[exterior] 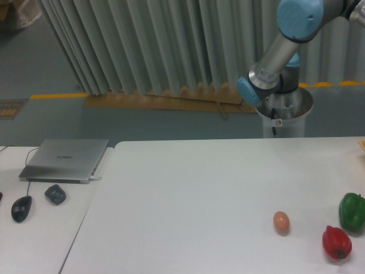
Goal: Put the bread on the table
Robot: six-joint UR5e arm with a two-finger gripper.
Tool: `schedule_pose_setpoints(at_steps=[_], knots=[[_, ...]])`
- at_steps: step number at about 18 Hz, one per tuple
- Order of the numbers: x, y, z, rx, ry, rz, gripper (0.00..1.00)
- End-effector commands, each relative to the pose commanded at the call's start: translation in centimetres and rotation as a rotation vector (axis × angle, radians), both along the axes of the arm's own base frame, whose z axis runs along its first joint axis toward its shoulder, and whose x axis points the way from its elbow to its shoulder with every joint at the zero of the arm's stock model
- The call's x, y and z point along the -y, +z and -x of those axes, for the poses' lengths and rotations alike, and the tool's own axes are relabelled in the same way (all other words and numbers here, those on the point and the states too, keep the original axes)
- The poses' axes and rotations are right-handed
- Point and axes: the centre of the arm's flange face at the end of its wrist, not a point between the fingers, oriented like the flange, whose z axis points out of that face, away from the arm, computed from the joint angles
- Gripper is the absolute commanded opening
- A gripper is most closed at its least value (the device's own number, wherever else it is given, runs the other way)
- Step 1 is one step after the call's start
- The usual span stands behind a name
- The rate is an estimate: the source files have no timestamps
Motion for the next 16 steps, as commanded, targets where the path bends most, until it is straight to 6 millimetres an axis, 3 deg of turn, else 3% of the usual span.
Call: schedule_pose_setpoints(at_steps=[3,8,16], knots=[[0.0,-0.2,-0.3,-0.003,-0.005,0.039,0.35],[0.0,0.6,-0.5,-0.012,-0.008,0.037,0.34],[0.2,4.4,-2.4,0.016,-0.007,0.037,0.34]])
